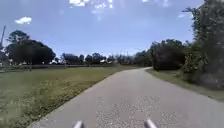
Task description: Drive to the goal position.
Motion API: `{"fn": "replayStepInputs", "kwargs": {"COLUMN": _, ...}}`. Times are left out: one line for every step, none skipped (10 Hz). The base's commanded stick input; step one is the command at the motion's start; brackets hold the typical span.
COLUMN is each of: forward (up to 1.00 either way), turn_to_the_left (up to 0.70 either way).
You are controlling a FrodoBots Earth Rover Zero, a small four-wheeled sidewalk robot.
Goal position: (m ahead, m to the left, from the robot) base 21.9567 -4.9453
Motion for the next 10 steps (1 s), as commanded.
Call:
{"fn": "replayStepInputs", "kwargs": {"forward": 0.50, "turn_to_the_left": 0.00}}
{"fn": "replayStepInputs", "kwargs": {"forward": 0.50, "turn_to_the_left": -0.03}}
{"fn": "replayStepInputs", "kwargs": {"forward": 0.50, "turn_to_the_left": -0.24}}
{"fn": "replayStepInputs", "kwargs": {"forward": 0.50, "turn_to_the_left": -0.25}}
{"fn": "replayStepInputs", "kwargs": {"forward": 0.50, "turn_to_the_left": -0.25}}
{"fn": "replayStepInputs", "kwargs": {"forward": 0.50, "turn_to_the_left": -0.25}}
{"fn": "replayStepInputs", "kwargs": {"forward": 0.50, "turn_to_the_left": -0.19}}
{"fn": "replayStepInputs", "kwargs": {"forward": 0.50, "turn_to_the_left": -0.02}}
{"fn": "replayStepInputs", "kwargs": {"forward": 0.50, "turn_to_the_left": 0.00}}
{"fn": "replayStepInputs", "kwargs": {"forward": 0.50, "turn_to_the_left": 0.00}}
